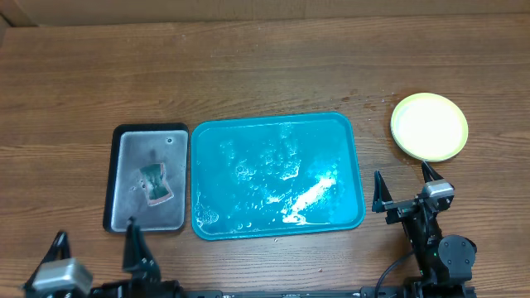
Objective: Clean dirty plates on tray and stack at the side
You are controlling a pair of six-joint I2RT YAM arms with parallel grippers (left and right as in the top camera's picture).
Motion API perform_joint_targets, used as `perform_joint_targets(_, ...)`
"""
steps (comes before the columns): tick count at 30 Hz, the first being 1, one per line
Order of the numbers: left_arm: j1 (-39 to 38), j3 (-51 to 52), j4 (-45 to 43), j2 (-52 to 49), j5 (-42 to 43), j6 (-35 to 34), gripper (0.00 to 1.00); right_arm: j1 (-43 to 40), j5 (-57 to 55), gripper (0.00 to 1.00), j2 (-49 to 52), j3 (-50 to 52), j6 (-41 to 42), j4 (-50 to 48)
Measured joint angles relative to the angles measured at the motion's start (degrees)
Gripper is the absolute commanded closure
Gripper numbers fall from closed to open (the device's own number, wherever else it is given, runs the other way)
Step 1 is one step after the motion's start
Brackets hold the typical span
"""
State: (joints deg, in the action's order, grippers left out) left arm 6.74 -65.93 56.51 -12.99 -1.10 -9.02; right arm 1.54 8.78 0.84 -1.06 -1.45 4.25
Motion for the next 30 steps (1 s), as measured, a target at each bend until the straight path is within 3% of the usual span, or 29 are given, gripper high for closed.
perform_joint_targets(7,-0.1,22.6,-24.3,11.2,6.2,-2.7,0.00,0.0,0.0,0.00,0.0,0.0,0.0,0.0)
perform_joint_targets(13,-4.2,39.4,-42.9,12.0,9.8,-6.8,0.00,0.0,0.0,0.00,0.0,0.0,0.0,0.0)
perform_joint_targets(25,-10.5,59.9,-72.6,12.1,8.8,-8.5,0.00,0.0,0.0,0.00,0.0,0.0,0.0,0.0)
perform_joint_targets(30,-10.5,65.0,-78.6,12.1,8.3,-8.7,0.00,0.0,0.0,0.00,0.0,0.0,0.0,0.0)
